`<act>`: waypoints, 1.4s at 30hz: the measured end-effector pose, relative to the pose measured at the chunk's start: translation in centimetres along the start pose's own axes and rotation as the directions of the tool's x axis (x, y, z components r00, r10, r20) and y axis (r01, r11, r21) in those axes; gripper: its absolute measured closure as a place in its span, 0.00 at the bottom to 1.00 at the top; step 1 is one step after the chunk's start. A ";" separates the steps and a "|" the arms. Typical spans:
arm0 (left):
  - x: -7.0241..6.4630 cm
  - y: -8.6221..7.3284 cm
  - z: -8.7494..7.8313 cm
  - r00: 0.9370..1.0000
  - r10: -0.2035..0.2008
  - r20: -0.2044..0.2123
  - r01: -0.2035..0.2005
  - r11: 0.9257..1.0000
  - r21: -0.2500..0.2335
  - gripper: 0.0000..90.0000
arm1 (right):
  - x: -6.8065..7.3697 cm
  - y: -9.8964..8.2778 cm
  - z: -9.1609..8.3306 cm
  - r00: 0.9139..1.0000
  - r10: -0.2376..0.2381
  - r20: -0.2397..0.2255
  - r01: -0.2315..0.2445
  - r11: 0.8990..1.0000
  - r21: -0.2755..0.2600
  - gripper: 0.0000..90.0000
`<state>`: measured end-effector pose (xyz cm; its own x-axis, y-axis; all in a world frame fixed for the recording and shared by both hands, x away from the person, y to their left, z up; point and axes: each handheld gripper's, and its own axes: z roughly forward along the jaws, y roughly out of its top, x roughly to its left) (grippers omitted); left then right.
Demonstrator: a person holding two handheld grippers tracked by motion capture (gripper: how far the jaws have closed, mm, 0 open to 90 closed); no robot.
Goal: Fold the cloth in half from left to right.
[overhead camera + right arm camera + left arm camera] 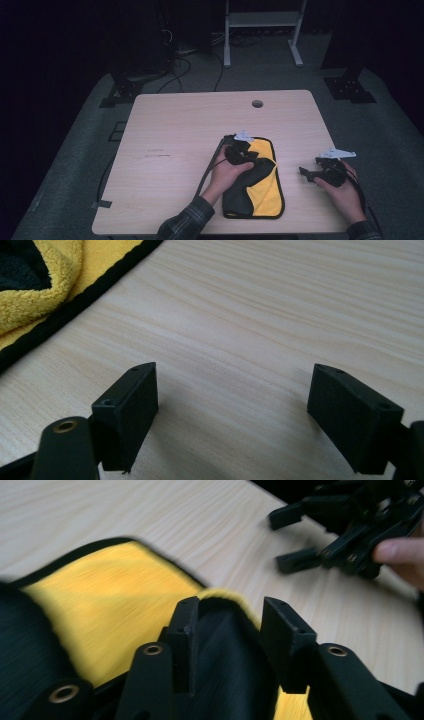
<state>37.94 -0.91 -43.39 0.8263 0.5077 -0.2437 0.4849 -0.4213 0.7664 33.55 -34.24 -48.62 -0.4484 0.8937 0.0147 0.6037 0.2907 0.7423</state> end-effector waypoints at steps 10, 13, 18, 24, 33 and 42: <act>2.6 -4.2 -3.6 0.983 -0.011 -0.181 0.022 0.998 0.059 0.54 | 0.0 0.0 0.0 1.000 0.005 0.002 -0.005 1.000 0.001 0.21; 3.1 -5.2 -3.9 0.978 -0.021 -0.208 0.037 0.996 0.075 0.54 | 0.0 0.0 0.0 1.000 0.006 0.003 -0.006 1.000 0.001 0.21; 3.4 -5.9 -3.4 0.972 -0.024 -0.233 0.048 0.994 0.098 0.56 | 0.0 0.0 0.0 1.000 0.006 0.003 -0.006 1.000 0.001 0.21; 3.3 -6.1 -3.2 0.973 -0.001 -0.232 0.027 0.994 0.108 0.69 | 0.0 0.0 0.0 1.000 0.006 0.003 -0.006 1.000 0.001 0.21; 3.9 -6.5 -3.8 0.983 -0.040 -0.177 0.058 0.994 0.098 0.96 | 0.0 0.0 0.0 1.000 0.006 0.003 -0.006 1.000 0.001 0.21; 4.8 -7.4 -5.5 0.982 -0.081 -0.172 0.098 0.991 0.095 0.97 | 0.0 0.0 0.0 1.000 0.006 0.003 -0.006 1.000 0.001 0.21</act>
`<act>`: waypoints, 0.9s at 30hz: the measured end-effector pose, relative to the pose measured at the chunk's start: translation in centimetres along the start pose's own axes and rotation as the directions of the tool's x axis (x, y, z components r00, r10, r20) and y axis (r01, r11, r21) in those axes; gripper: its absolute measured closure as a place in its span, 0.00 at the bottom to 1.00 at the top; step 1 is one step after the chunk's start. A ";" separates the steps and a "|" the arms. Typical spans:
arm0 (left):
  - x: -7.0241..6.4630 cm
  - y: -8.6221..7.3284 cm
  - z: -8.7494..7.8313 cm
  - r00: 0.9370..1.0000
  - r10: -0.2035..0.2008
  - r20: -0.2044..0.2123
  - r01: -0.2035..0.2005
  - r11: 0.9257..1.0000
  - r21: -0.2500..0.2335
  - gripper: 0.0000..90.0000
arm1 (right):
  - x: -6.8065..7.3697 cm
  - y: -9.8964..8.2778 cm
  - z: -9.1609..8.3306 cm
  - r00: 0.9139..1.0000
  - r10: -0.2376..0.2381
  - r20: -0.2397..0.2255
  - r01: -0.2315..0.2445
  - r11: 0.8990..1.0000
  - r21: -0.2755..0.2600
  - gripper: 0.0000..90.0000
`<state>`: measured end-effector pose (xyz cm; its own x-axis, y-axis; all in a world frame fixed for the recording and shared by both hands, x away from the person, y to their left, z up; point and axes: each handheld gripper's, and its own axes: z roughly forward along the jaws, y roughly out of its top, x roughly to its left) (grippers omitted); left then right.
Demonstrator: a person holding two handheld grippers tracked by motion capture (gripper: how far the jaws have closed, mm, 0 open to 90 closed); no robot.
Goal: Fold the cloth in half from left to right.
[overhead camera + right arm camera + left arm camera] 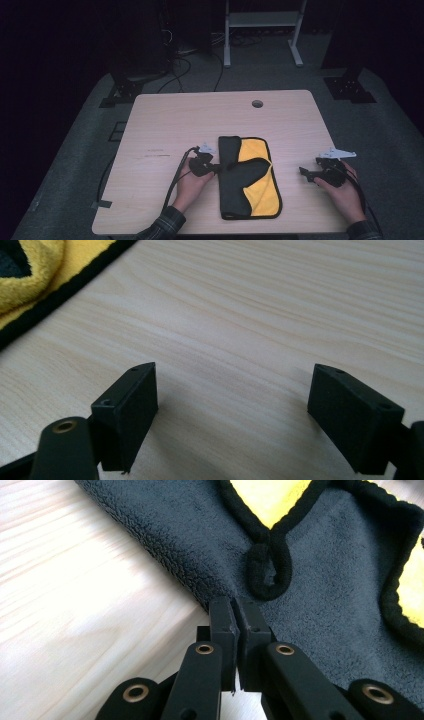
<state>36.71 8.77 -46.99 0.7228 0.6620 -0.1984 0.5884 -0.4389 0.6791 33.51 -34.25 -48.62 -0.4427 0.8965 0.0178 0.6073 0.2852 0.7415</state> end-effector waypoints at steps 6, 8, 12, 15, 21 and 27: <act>1.6 -0.9 -1.4 0.999 -0.025 -0.026 0.025 1.000 -0.005 0.97 | 0.0 0.0 0.0 1.000 0.000 0.000 0.000 1.000 0.000 0.21; 2.1 -1.2 -1.9 0.999 -0.035 -0.035 0.034 0.999 -0.008 0.97 | 0.0 0.0 0.0 1.000 0.000 0.000 0.000 1.000 0.000 0.21; 2.9 -1.7 -2.7 0.998 -0.039 -0.050 0.038 0.999 -0.008 0.97 | 0.0 0.0 0.0 1.000 0.000 0.000 0.000 1.000 0.001 0.21; 3.2 -2.0 -2.9 0.998 -0.042 -0.054 0.041 0.999 -0.013 0.97 | 0.0 0.0 0.0 1.000 -0.001 0.000 0.001 1.000 0.000 0.21; 3.1 -1.9 -3.7 0.997 0.001 -0.082 -0.003 1.000 -0.025 0.76 | 0.0 0.0 0.0 1.000 0.000 0.000 0.000 1.000 0.001 0.21; 3.9 -2.9 -5.4 0.991 0.018 -0.134 -0.023 0.999 -0.035 0.44 | 0.0 0.0 0.0 1.000 -0.003 0.002 0.003 1.000 0.000 0.20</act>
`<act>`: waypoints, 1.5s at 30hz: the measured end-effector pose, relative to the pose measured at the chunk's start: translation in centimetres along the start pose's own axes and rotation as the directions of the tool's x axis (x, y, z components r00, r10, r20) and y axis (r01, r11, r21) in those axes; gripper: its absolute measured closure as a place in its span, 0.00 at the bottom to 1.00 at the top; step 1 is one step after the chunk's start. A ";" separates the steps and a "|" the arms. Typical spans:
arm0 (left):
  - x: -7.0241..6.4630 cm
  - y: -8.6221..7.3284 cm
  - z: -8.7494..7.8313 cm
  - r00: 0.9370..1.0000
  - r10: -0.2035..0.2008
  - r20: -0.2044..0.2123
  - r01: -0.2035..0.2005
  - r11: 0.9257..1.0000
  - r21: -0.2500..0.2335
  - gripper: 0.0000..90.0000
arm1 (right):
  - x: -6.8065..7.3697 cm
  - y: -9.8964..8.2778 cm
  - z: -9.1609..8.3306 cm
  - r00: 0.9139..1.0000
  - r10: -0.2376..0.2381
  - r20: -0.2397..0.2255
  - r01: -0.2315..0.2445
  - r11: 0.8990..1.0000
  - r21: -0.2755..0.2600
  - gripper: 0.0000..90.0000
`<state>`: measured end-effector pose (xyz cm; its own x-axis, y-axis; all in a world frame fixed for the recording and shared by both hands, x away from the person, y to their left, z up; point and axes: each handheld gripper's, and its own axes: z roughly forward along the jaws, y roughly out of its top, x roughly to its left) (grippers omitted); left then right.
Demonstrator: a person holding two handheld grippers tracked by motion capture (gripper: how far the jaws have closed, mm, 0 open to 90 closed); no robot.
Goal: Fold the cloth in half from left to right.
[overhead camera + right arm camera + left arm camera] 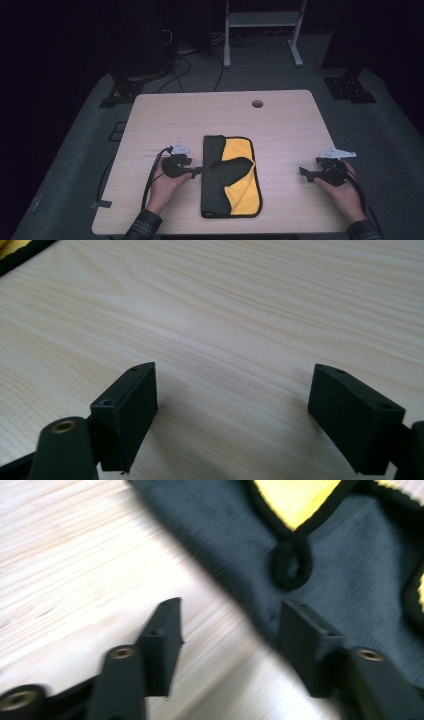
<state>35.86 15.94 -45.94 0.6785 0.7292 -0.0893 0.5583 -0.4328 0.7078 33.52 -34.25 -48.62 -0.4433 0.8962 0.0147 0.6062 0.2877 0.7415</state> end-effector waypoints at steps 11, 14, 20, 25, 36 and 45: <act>1.2 -2.9 -2.5 0.999 0.022 -0.029 -0.021 0.999 0.040 0.22 | 0.1 0.1 0.1 1.000 -0.005 -0.002 0.005 1.000 0.001 0.20; 1.5 -3.6 -2.7 0.999 0.027 -0.031 -0.026 0.999 0.046 0.20 | 0.1 0.1 0.1 1.000 -0.007 -0.005 0.007 1.000 0.001 0.18; 1.6 -4.3 -2.6 0.998 0.048 -0.033 -0.046 0.998 0.051 0.13 | 0.2 0.2 0.3 1.000 0.001 0.006 -0.001 1.000 0.006 0.19; 1.6 -5.0 -2.4 0.994 0.100 -0.045 -0.099 0.995 0.026 0.07 | 0.4 0.5 0.0 1.000 -0.007 -0.006 0.007 1.000 0.002 0.41; 1.7 -5.3 -2.1 0.992 0.118 -0.031 -0.118 0.993 0.002 0.00 | 2.6 3.4 0.2 0.992 -0.054 -0.116 0.049 0.998 -0.041 0.59; 1.7 -5.2 -2.1 0.993 0.115 -0.028 -0.115 0.993 0.003 0.00 | 5.6 6.4 1.3 0.971 -0.123 -0.206 0.105 0.990 -0.099 0.64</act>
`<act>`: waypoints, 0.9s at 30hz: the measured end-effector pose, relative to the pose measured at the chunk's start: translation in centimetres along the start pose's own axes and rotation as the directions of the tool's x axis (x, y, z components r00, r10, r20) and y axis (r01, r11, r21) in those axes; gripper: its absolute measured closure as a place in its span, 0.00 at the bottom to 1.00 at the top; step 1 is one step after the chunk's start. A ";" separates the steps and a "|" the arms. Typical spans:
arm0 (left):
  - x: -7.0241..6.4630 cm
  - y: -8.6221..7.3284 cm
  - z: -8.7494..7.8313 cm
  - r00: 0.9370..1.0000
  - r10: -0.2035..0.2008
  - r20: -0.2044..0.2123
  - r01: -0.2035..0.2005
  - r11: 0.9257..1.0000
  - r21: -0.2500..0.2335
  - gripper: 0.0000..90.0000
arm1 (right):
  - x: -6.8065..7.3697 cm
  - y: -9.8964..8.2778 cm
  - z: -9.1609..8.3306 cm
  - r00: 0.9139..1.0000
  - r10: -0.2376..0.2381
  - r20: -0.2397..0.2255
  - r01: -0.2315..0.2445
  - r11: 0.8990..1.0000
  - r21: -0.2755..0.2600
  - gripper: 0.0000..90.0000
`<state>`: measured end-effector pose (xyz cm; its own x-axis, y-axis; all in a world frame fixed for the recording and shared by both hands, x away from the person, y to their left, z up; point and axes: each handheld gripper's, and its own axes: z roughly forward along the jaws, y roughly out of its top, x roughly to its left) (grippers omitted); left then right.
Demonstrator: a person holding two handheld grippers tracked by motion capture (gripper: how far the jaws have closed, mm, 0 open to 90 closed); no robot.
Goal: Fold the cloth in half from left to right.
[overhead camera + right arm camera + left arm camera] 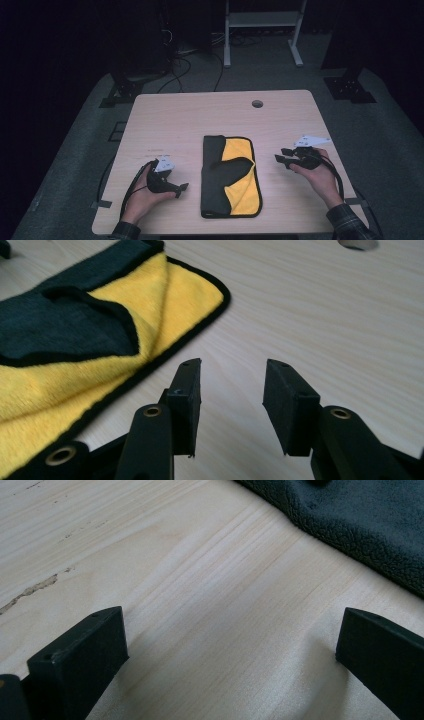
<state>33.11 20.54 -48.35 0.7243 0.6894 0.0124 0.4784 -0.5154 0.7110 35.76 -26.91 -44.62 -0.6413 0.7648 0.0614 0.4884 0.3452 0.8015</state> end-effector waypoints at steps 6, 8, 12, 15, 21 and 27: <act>0.0 0.0 0.0 1.000 0.001 0.001 -0.001 1.000 0.000 0.00 | 1.3 1.4 1.2 0.998 -0.033 -0.047 0.033 0.999 -0.010 0.64; 0.0 0.0 0.0 1.000 0.001 0.000 -0.001 1.000 0.000 0.00 | 1.7 1.8 1.5 0.997 -0.039 -0.062 0.038 0.999 -0.015 0.64; 0.0 0.0 0.0 1.000 0.001 0.000 -0.001 1.000 0.000 0.00 | 2.2 2.5 2.2 0.995 -0.049 -0.092 0.047 0.999 -0.023 0.64; 0.0 0.0 0.0 1.000 0.001 -0.001 -0.001 1.000 0.000 0.00 | 2.8 3.1 2.7 0.992 -0.065 -0.111 0.062 0.998 -0.031 0.65; 0.0 0.1 0.1 1.000 0.001 -0.003 -0.001 1.000 0.001 0.00 | 4.3 4.1 4.1 0.984 -0.093 -0.153 0.090 0.995 -0.032 0.65; 0.0 0.1 0.0 1.000 0.000 -0.005 0.000 1.000 0.002 0.00 | 5.9 5.2 5.7 0.973 -0.124 -0.196 0.120 0.992 -0.031 0.63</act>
<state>33.19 20.53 -48.33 0.7218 0.6919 0.0159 0.4793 -0.5162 0.7098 37.86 -17.53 -43.51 -0.8004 0.5946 0.0769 0.3890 0.4173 0.8213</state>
